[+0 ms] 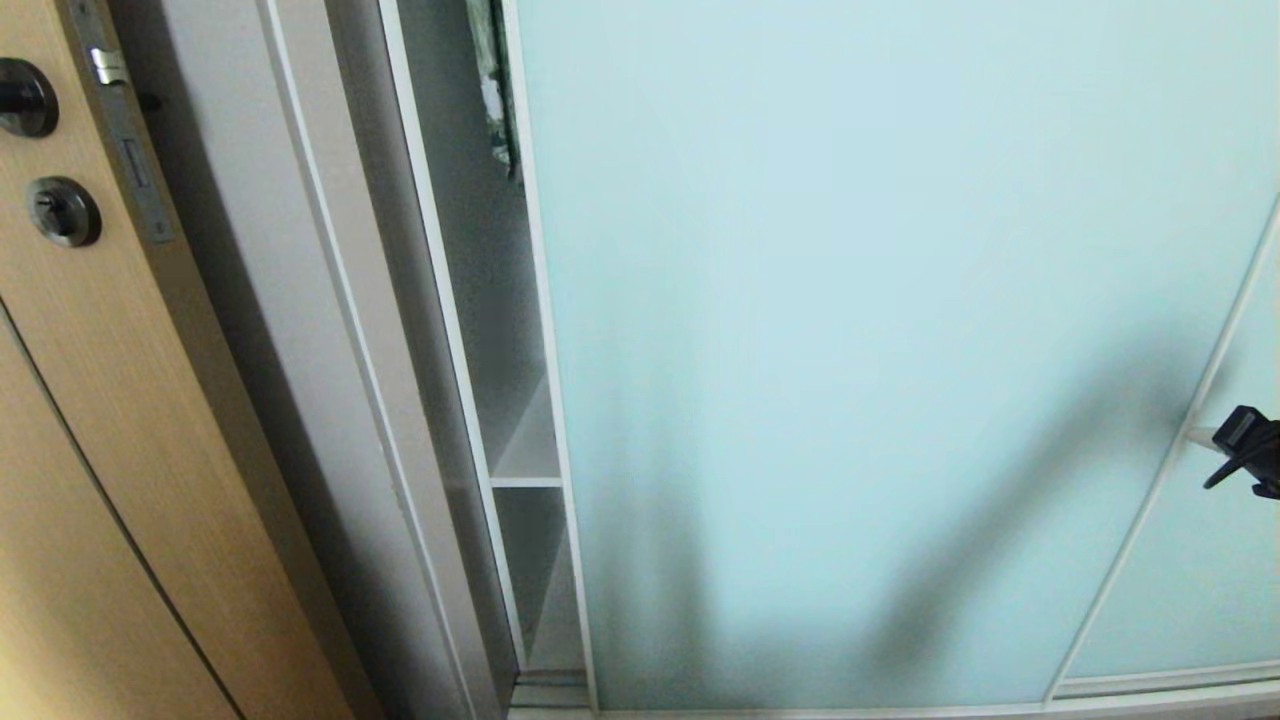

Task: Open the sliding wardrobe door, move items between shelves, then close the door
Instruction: Close the door

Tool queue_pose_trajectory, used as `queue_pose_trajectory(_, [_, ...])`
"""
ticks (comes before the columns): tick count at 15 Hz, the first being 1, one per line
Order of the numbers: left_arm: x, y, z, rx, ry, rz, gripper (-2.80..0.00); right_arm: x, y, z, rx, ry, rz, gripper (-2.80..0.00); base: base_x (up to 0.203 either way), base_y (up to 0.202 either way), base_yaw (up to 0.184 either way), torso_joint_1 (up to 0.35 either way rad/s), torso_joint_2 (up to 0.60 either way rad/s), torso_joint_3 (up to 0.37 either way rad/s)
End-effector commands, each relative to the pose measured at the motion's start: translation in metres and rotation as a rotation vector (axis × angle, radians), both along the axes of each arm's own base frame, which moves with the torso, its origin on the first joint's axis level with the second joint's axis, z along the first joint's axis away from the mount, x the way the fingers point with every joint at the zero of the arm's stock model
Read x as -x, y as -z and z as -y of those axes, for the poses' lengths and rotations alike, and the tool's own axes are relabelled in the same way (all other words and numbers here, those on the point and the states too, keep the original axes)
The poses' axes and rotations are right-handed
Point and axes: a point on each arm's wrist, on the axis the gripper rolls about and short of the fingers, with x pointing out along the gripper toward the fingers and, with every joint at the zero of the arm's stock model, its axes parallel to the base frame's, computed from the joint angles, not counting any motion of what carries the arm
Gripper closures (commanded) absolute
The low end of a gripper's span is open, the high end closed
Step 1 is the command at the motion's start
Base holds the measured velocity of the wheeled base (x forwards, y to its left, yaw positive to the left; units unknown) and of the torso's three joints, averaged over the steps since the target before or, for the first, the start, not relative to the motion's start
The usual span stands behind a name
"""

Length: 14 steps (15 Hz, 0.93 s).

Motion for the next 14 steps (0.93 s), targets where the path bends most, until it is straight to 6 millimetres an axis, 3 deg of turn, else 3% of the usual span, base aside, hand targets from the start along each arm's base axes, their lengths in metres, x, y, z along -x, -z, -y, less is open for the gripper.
queue_pose_trajectory(1, [0.000, 0.000, 0.000, 0.000, -0.001, -0.003, 0.00, 0.001, -0.012, -0.013, 0.015, -0.023, 0.018, 0.00, 0.000, 0.000, 0.000, 0.000, 0.00, 0.000])
queue_pose_trajectory(7, [0.000, 0.000, 0.000, 0.000, -0.001, -0.002, 0.00, 0.007, -0.016, -0.042, 0.035, -0.068, 0.042, 0.00, 0.000, 0.000, 0.000, 0.000, 0.00, 0.000])
queue_pose_trajectory(14, [0.000, 0.000, 0.000, 0.000, -0.001, -0.003, 0.00, 0.018, -0.010, -0.052, 0.133, -0.104, 0.048, 0.00, 0.000, 0.000, 0.000, 0.000, 0.00, 0.000])
